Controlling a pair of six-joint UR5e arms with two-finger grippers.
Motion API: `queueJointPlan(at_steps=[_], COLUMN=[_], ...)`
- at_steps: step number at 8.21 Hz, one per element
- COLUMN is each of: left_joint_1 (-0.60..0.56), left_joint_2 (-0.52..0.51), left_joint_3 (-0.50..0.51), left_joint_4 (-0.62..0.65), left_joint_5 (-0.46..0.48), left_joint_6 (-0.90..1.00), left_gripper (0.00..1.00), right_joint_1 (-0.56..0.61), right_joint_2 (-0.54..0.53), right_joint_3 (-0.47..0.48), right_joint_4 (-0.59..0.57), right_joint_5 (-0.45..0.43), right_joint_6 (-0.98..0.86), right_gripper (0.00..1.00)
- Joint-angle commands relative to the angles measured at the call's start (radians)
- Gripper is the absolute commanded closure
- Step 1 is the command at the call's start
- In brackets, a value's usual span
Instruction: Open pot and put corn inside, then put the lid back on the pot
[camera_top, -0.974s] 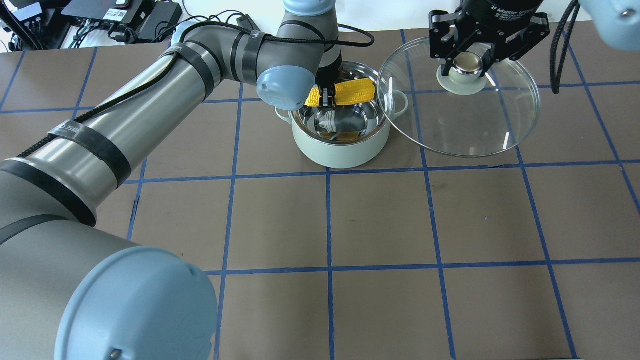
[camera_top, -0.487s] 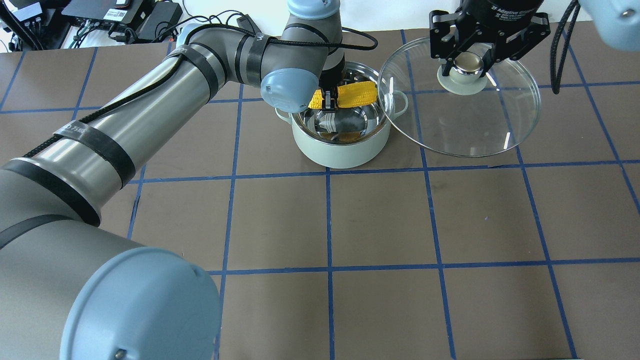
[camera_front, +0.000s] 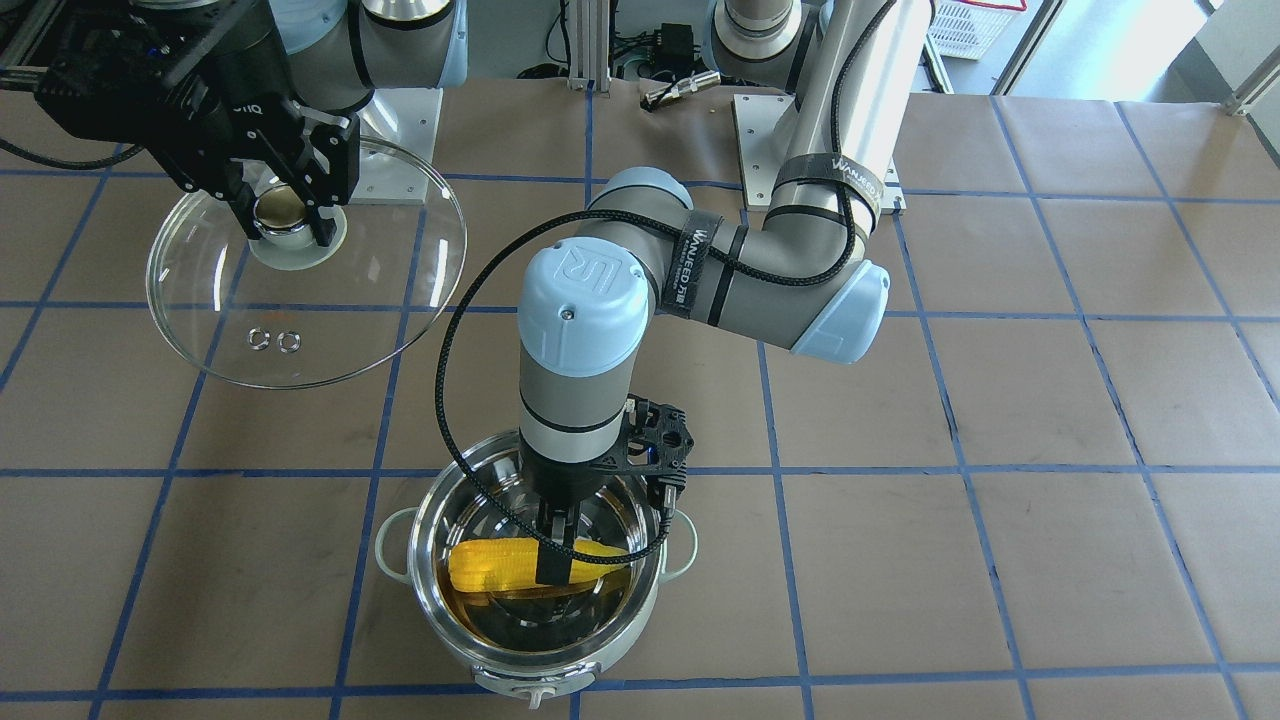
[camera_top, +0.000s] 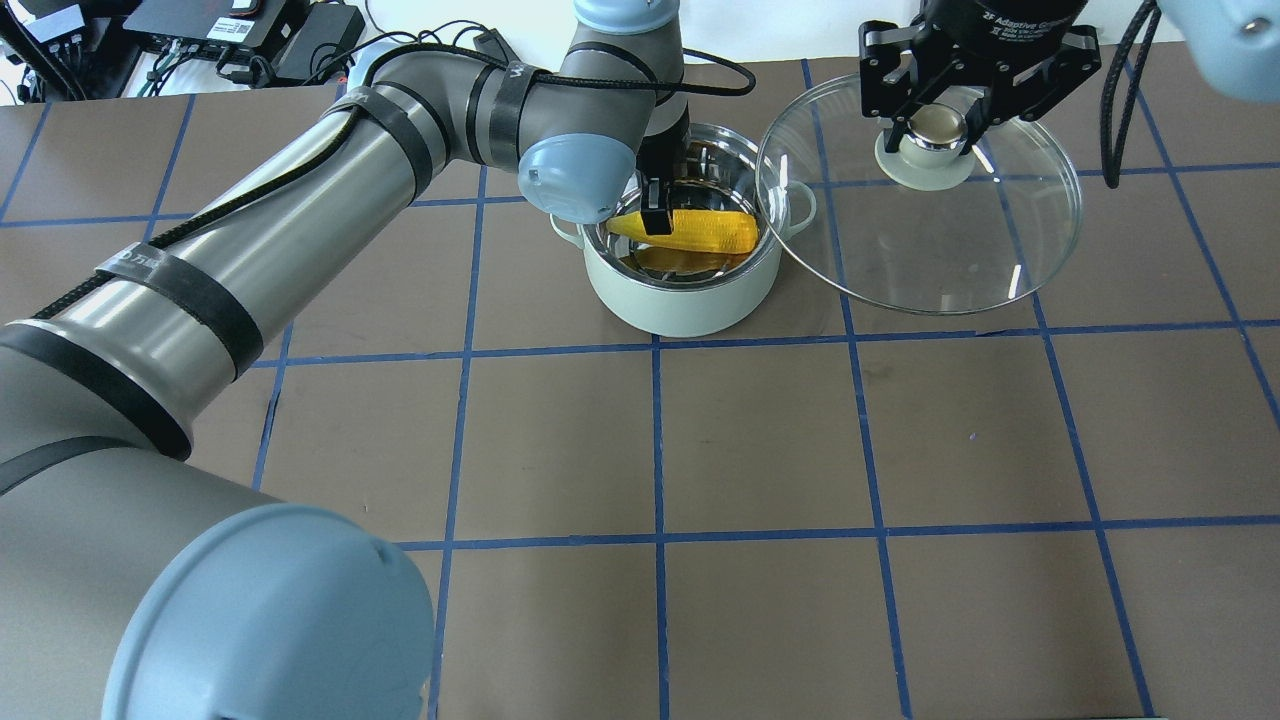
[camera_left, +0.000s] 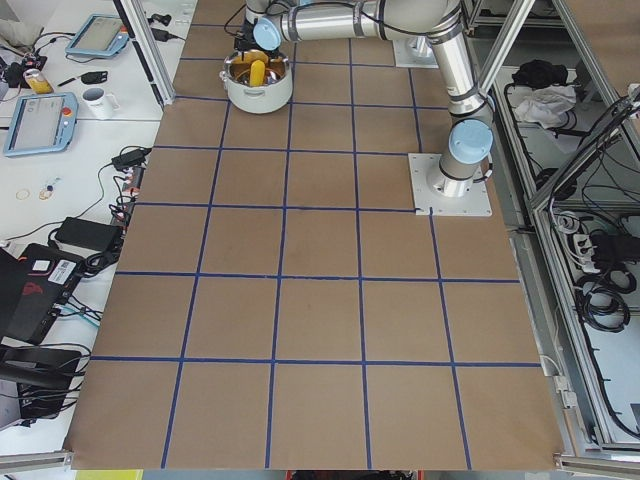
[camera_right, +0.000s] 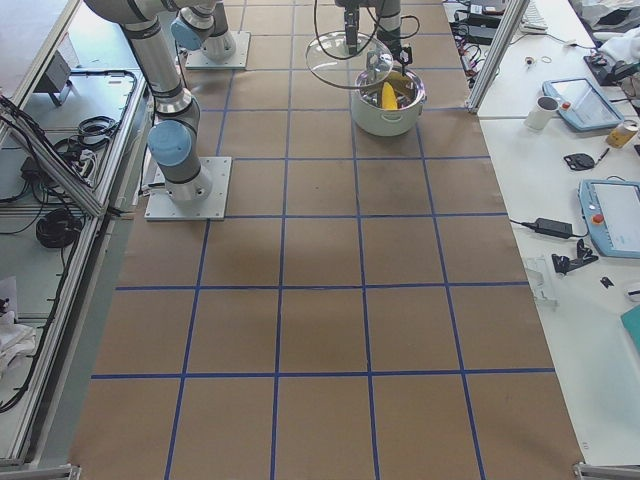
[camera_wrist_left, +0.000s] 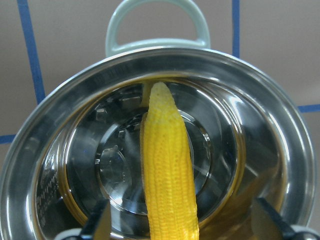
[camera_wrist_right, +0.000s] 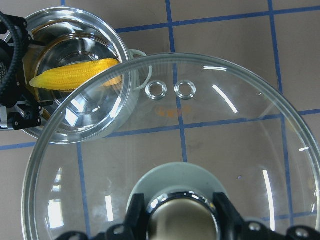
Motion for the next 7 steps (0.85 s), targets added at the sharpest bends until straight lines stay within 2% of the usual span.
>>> queueJointPlan(at_steps=[1,3,4,6,7], left_joint_1=[0.006,0.023,0.075,0.188,0.216], left_joint_2=[0.079,0.127,0.165,0.223,0.251], left_joint_3=[-0.005,-0.008,-0.014,-0.023,-0.025], left_joint_4=[-0.002,-0.011,-0.021,-0.08,-0.135], left_joint_5=[-0.011,-0.011,-0.008,-0.012,-0.008], left_joint_6=[0.004,0.043,0.071,0.14,0.207], left_gripper=[0.0,0.0,0.0,0.0,0.0], right_joint_1=[-0.003,-0.002,0.014,0.096,0.157], right_joint_2=[0.011,0.053,0.095,0.173,0.222], right_joint_3=[0.0,-0.014,-0.018,-0.047,-0.057], right_joint_4=[-0.008,-0.033,-0.1,-0.148,-0.198], right_joint_5=[0.003,0.015,0.012,-0.024,-0.041], right_joint_6=[0.007,0.019,0.074,0.099,0.175], right_gripper=[0.95,0.96,0.97,0.97,0.97])
